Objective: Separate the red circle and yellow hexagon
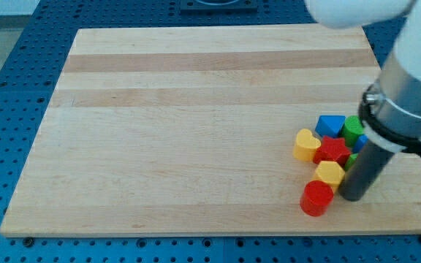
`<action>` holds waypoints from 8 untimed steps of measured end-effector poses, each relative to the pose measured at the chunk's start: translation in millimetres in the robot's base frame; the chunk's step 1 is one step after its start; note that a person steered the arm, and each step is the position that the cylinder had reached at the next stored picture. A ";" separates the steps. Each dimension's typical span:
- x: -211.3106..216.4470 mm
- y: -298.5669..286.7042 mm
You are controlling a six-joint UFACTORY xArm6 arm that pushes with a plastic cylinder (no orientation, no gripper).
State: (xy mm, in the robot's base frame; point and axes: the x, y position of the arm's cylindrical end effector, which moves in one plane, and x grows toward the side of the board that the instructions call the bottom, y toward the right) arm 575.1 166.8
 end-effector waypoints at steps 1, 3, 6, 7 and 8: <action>0.0 -33.9; -35.0 -108.1; -31.2 -48.1; -17.4 -12.3; 12.3 -3.4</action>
